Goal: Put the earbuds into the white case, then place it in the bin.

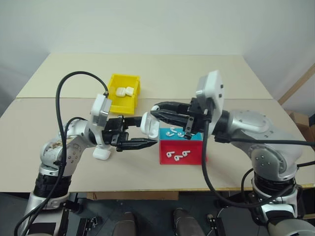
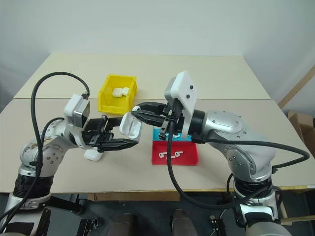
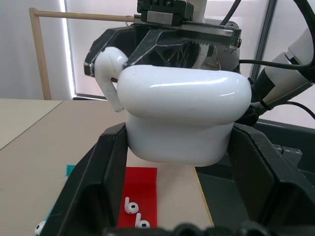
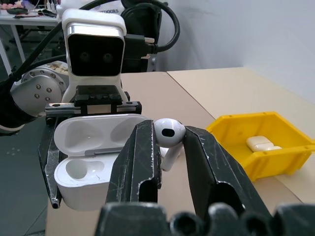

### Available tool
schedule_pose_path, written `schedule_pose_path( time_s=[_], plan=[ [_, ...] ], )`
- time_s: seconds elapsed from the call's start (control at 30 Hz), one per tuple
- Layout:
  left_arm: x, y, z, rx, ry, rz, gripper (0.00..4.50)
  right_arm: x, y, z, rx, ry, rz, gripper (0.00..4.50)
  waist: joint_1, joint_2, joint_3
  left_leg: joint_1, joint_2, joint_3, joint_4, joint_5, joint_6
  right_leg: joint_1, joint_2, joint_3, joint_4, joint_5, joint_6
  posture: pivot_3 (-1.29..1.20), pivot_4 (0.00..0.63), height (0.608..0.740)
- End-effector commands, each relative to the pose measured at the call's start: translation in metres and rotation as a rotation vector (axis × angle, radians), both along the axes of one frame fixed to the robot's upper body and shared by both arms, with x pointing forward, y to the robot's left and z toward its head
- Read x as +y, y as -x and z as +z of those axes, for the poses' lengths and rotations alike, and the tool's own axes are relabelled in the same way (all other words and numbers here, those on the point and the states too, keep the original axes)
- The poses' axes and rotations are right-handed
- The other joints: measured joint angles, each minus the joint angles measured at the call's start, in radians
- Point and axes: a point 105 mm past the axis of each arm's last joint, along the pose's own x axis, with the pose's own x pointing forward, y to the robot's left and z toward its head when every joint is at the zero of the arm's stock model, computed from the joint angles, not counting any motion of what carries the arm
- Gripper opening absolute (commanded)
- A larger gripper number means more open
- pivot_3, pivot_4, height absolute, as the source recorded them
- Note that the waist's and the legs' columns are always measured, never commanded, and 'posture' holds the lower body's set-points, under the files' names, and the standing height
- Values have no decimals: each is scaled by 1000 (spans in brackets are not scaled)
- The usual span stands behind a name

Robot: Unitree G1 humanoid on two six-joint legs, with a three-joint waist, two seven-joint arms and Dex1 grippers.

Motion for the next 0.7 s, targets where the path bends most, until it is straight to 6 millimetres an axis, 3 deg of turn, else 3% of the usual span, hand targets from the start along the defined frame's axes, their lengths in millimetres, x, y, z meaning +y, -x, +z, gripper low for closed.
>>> schedule_pose_path(
  time_s=[0.03, 0.2, 0.43, 0.7],
  plan=[
    [-1, 0, 8, -38, 3, -8, 2774, -4, 13, 24, -96, -70, 33, 631, 0, 0, 0, 0, 0, 0, 0, 0, 0, 0, 0, 0, 0, 0, 0, 0, 150, 740],
    [-2, 0, 7, -39, 7, -4, 2774, -4, 18, 20, -74, -69, 65, 631, 0, 0, 0, 0, 0, 0, 0, 0, 0, 0, 0, 0, 0, 0, 0, 0, 150, 740],
    [-1, 0, 8, -43, 7, 1, 2774, 2, 11, -1, -16, -24, 56, 631, -1, 0, 0, 0, 0, 0, 0, 0, 0, 0, 0, 0, 0, 0, 0, 0, 150, 740],
    [-1, 1, 8, -43, 7, 1, 2774, 8, 7, -7, -11, -20, 46, 631, 0, 0, 0, 0, 0, 0, 0, 0, 0, 0, 0, 0, 0, 0, 0, 0, 150, 740]
  ],
)
